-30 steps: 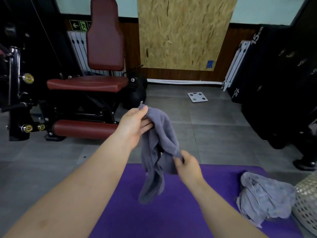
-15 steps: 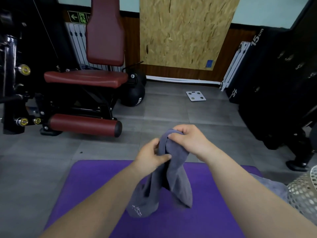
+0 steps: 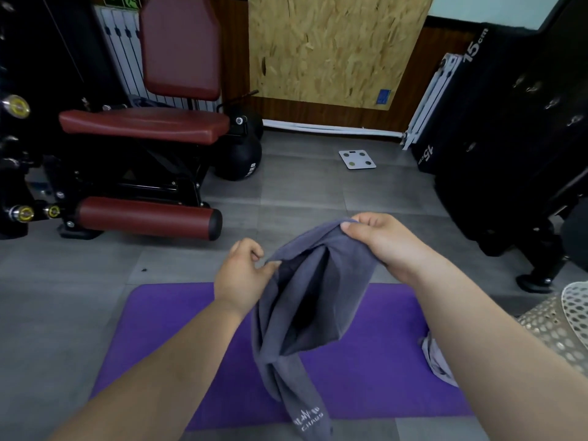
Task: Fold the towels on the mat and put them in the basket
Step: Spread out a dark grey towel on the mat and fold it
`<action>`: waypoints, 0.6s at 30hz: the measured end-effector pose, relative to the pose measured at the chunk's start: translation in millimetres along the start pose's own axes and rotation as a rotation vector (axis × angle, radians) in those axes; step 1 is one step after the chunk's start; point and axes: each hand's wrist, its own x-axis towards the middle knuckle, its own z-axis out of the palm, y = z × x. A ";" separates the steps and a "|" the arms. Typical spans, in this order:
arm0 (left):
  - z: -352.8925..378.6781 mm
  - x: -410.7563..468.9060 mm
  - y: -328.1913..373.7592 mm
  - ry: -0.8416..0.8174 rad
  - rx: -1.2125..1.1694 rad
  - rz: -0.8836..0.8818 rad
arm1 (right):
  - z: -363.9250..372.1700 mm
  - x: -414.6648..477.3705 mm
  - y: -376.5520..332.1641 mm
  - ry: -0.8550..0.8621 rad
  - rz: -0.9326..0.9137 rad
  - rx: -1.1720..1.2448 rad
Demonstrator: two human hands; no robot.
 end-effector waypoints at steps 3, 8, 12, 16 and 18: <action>1.5 -4.2 25.0 -0.316 -0.409 -0.078 | 10.5 8.8 1.8 0.015 0.052 0.153; 12.0 10.0 34.5 -0.681 -0.768 -0.484 | 30.5 10.9 21.0 -0.089 0.044 0.161; 25.8 26.8 30.7 -0.489 -0.845 -0.601 | 35.5 1.4 40.4 -0.274 0.100 0.188; 6.0 46.9 33.8 -0.460 -0.640 -0.467 | 32.2 -2.5 60.5 -0.357 0.161 0.000; -18.4 56.7 36.6 -0.668 -0.345 -0.280 | 26.7 4.6 67.0 -0.138 0.114 -0.015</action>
